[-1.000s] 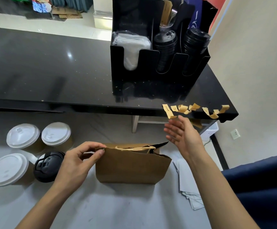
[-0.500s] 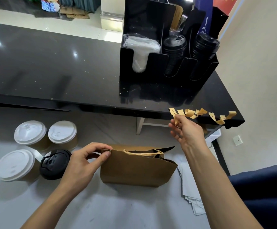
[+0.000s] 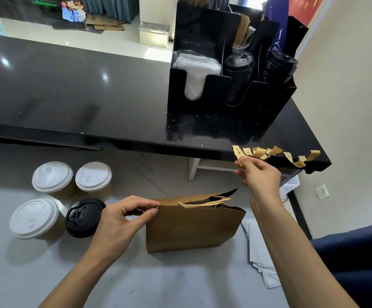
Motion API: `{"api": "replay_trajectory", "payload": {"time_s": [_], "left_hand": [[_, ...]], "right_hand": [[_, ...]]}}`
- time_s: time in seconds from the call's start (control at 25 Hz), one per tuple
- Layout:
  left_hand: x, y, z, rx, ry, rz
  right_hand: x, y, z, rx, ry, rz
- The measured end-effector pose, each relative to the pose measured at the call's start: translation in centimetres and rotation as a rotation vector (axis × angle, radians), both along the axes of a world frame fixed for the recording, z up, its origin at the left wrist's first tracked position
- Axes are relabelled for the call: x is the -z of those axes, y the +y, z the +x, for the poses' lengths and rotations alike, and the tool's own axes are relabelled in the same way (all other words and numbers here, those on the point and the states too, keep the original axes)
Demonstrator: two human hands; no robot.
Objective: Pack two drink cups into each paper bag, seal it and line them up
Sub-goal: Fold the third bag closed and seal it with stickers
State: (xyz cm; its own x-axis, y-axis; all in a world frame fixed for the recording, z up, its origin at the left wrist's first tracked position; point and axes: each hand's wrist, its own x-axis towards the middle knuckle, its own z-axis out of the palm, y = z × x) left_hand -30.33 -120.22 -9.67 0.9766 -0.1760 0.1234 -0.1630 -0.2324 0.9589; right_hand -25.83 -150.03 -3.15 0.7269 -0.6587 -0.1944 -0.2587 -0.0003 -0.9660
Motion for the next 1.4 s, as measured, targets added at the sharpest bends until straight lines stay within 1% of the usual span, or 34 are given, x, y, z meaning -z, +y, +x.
{"api": "replay_trajectory", "payload": {"time_s": [0.28,0.52,0.84,1.08,1.2,1.32,1.4], "left_hand": [[-0.2,0.1,-0.7,0.015,0.002,0.003],[-0.4,-0.1,-1.0,0.013,-0.001,-0.015],[-0.4,-0.1,-1.5,-0.004,-0.009,0.006],[-0.5,-0.1,-2.2,-0.027,-0.022,0.072],[-0.5,-0.1,-2.4,-0.048,0.0,0.074],[-0.7,-0.1,-2.8,-0.056,-0.025,0.1],[-0.9,0.0,-3.1,-0.053,-0.053,0.127]], "right_hand": [[0.0,0.2,0.2,0.005,0.029,-0.092],[-0.4,0.6,-0.6,0.001,-0.016,-0.187],[-1.1,1.6,-5.5,-0.073,-0.044,-0.139],[1.0,3.2,-11.4,-0.046,-0.073,-0.14],[2.5,4.0,-13.4,-0.022,-0.058,-0.084],[4.0,6.6,-15.1,-0.086,-0.039,-0.019],[4.6,9.0,-16.0,-0.176,-0.055,0.012]]}}
